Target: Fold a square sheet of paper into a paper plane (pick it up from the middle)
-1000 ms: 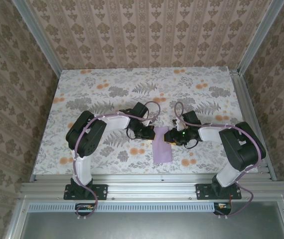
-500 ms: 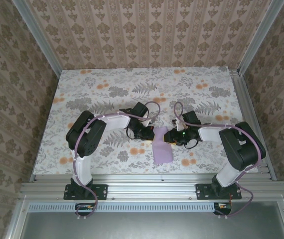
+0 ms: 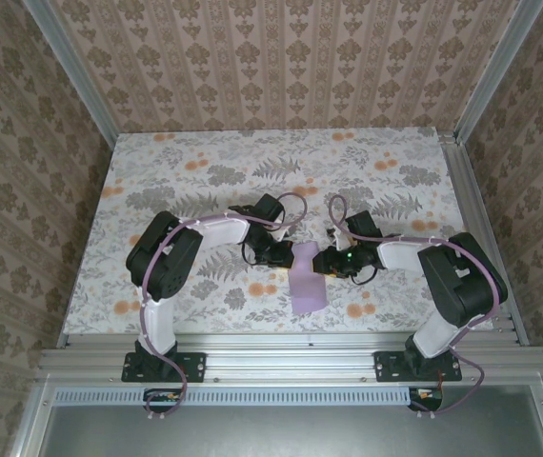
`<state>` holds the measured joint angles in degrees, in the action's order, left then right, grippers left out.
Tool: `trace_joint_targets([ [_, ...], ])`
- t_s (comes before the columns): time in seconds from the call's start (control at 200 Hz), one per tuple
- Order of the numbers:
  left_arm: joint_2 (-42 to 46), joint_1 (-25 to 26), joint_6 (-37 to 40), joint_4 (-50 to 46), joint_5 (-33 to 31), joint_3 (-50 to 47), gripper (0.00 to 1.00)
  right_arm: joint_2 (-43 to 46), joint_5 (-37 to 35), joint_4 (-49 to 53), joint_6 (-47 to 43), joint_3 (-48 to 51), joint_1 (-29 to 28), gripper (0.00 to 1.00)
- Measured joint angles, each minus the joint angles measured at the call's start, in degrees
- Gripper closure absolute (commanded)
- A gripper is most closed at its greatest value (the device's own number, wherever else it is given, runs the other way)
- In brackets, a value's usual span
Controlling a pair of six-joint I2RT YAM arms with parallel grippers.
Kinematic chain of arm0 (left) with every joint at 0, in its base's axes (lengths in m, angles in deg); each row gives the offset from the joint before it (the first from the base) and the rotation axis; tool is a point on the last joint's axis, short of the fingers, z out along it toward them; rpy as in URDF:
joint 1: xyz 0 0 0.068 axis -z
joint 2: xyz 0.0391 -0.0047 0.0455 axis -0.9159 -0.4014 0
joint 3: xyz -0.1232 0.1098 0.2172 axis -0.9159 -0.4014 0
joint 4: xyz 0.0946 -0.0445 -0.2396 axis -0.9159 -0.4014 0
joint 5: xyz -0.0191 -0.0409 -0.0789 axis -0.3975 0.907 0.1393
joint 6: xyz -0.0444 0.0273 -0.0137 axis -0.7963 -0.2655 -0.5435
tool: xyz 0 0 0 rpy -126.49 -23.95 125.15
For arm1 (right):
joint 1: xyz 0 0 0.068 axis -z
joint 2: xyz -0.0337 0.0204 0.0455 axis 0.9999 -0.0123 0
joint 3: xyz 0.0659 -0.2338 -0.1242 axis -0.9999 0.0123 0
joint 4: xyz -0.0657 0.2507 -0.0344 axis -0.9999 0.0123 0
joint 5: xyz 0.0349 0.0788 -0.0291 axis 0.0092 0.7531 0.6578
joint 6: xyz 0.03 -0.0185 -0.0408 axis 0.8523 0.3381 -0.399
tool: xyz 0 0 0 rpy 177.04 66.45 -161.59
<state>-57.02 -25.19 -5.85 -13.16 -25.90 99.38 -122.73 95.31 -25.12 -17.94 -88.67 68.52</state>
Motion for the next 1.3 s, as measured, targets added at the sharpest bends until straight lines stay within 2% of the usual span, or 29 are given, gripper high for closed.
trace_joint_targets([
  [0.205,0.0,-0.4,0.8,-1.8,-0.9,1.2,0.72,-0.3,-1.0,1.5,-0.3,-0.9,-0.5,0.63],
  [0.485,2.1,-0.8,1.0,-6.2,-5.5,3.9,0.63,-0.7,-2.8,3.3,-0.6,-1.9,-1.3,0.64],
  [0.61,4.9,-0.5,0.7,-6.8,-6.5,4.6,0.64,-0.7,-3.4,3.7,-0.8,-2.2,-1.6,0.64],
  [0.885,7.1,2.6,-3.3,-3.1,-4.9,3.1,0.84,-0.6,-4.1,4.1,-1.0,-2.4,-2.0,0.65],
  [1.3,4.7,5.3,-5.7,1.5,-5.0,-2.4,0.89,-0.6,-4.5,3.8,-1.7,-2.5,-2.7,0.65],
])
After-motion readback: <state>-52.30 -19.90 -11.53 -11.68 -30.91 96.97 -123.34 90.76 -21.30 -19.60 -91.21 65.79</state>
